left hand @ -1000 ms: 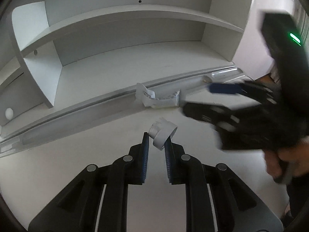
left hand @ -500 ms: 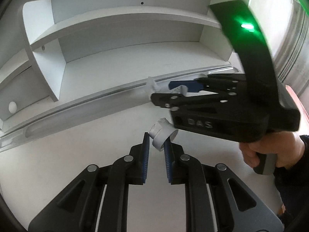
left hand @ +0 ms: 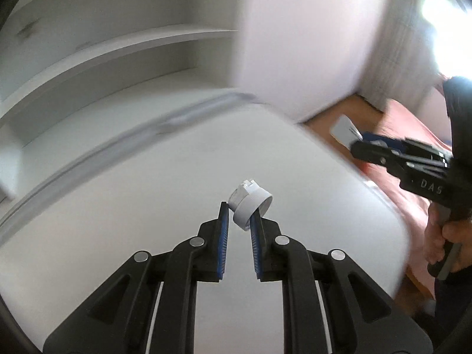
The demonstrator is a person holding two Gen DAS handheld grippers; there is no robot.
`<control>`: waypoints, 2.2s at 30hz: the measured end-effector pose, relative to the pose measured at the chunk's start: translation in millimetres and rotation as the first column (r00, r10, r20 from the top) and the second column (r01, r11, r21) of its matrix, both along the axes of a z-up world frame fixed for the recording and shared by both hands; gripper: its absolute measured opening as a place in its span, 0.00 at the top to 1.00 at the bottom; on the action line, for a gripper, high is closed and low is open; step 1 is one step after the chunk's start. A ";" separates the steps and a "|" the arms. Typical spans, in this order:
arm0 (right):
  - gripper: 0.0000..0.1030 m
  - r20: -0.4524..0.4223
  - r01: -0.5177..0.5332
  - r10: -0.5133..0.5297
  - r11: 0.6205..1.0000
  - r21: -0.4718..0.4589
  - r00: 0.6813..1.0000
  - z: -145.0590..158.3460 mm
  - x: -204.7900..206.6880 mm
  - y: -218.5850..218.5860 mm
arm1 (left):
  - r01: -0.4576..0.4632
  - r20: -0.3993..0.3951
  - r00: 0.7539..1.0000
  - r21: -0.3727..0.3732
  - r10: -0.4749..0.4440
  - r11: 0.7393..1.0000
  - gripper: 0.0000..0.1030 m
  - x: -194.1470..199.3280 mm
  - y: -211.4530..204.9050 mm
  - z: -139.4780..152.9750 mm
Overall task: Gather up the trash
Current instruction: 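Carry the white cap and receipt over the black bin and open both tools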
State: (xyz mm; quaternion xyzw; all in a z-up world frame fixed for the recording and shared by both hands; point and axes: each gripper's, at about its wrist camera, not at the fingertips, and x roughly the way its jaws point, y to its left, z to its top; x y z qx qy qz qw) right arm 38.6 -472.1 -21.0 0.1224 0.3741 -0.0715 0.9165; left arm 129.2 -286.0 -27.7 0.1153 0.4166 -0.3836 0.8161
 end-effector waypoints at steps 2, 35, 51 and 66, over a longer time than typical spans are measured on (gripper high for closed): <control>0.61 -0.018 0.128 -0.128 0.992 -0.008 0.992 -3.9 -55.8 -33.5 | 0.099 -0.006 0.995 -0.023 -0.099 0.995 0.87 -32.9 -41.9 1.6; 0.61 -0.362 0.706 -0.621 0.684 0.182 0.695 -172.7 -405.3 -162.8 | 0.699 -0.226 0.710 0.119 -0.666 0.705 0.84 -311.7 -307.9 -163.5; 0.61 -0.376 0.673 -0.576 0.709 0.212 0.726 -182.2 -385.8 -164.0 | 0.657 -0.186 0.749 0.087 -0.636 0.749 0.32 -294.9 -291.3 -134.6; 0.26 -0.361 0.661 -0.578 0.730 0.172 0.732 -176.0 -366.7 -160.4 | 0.550 -0.078 0.834 0.028 -0.546 0.835 0.11 -260.8 -249.5 -71.3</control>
